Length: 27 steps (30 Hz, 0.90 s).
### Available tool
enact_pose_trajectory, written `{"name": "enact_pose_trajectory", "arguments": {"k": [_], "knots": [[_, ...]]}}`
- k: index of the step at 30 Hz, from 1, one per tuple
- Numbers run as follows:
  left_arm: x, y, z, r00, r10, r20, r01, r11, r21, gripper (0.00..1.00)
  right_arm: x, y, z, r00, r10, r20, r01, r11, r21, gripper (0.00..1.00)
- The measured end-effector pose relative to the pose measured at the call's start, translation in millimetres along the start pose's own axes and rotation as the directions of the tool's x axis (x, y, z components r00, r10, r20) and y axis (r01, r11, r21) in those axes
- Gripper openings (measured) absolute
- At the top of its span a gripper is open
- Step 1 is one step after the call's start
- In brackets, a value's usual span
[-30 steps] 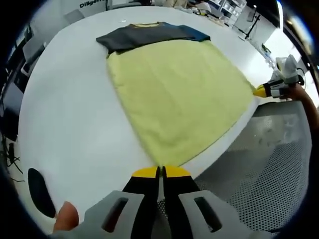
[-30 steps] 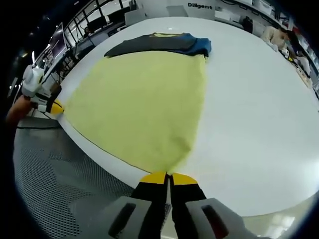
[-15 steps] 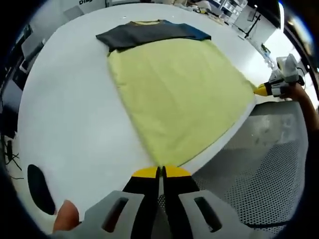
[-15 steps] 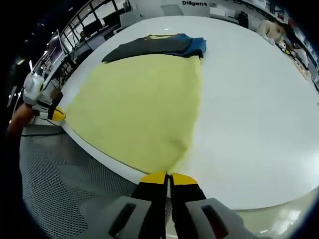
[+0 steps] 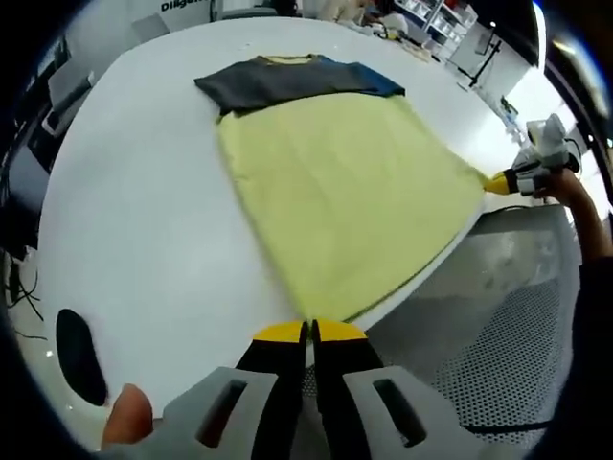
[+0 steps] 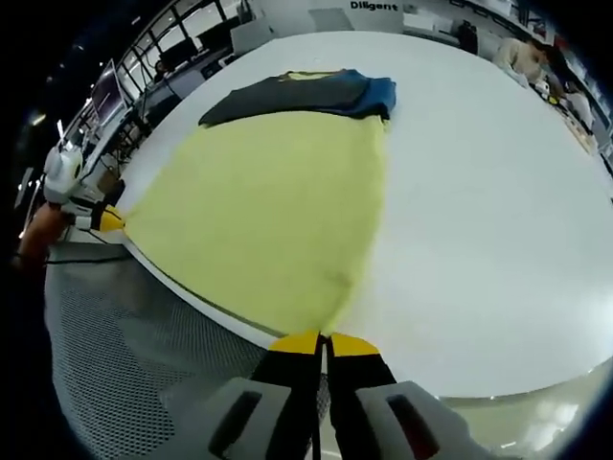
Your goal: Fold the garment on the visible template until the final outline fits inside the template.
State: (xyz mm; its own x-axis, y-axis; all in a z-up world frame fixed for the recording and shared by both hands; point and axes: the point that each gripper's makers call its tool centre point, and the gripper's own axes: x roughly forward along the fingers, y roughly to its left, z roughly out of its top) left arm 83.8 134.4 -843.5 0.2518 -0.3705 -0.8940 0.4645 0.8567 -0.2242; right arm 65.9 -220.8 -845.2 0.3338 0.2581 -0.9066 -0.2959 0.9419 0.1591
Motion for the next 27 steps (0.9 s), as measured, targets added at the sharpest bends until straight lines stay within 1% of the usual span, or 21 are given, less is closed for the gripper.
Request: {"name": "enact_pose_trajectory", "arguments": {"k": [7,8,13,15,17,18,20,22,24,25,27], "knots": [[-13,-2.4,16.9,0.998,0.003,0.059,-0.002,1.000,-0.016,0.00,-14,-1,16.0,0.999,-0.010,0.044,0.010,1.000,0.014,0.00],[-17,-3.8,23.7,0.996,-0.003,0.084,0.005,1.000,-0.027,0.00,-18,-1,20.0,0.998,-0.013,0.057,0.013,1.000,0.013,0.00],[-31,-5.9,44.0,0.987,-0.001,0.158,0.007,0.999,-0.037,0.00,-28,-2,35.6,0.995,-0.028,0.097,0.027,1.000,0.015,0.00],[-39,-6.9,57.2,0.980,-0.008,0.201,0.017,0.999,-0.046,0.00,-34,-4,48.3,0.991,-0.033,0.128,0.031,0.999,0.020,0.00],[-43,-6.2,65.6,0.975,-0.008,0.223,0.019,0.999,-0.047,0.00,-38,-6,59.1,0.988,-0.034,0.149,0.030,0.999,0.029,0.00],[-46,-3.5,72.6,0.971,-0.006,0.239,0.016,0.999,-0.043,0.00,-40,-7,64.4,0.986,-0.039,0.160,0.034,0.999,0.030,0.00],[-48,-0.4,81.1,0.966,-0.004,0.258,0.016,0.999,-0.045,0.00,-43,-9,73.1,0.984,-0.045,0.174,0.040,0.999,0.029,0.00],[-51,4.3,95.7,0.957,-0.007,0.290,0.022,0.998,-0.050,0.00,-46,-11,86.8,0.980,-0.050,0.195,0.045,0.998,0.033,0.00],[-52,7.4,104.4,0.953,-0.003,0.302,0.019,0.999,-0.047,0.00,-48,-13,98.2,0.976,-0.052,0.212,0.047,0.998,0.032,0.00],[-54,9.7,111.9,0.948,-0.001,0.319,0.016,0.999,-0.043,0.00,-49,-14,102.6,0.975,-0.055,0.217,0.049,0.998,0.032,0.00],[-54,13.1,120.5,0.944,0.001,0.330,0.015,0.999,-0.044,0.00,-50,-16,111.7,0.972,-0.061,0.228,0.056,0.998,0.031,0.00]]}}
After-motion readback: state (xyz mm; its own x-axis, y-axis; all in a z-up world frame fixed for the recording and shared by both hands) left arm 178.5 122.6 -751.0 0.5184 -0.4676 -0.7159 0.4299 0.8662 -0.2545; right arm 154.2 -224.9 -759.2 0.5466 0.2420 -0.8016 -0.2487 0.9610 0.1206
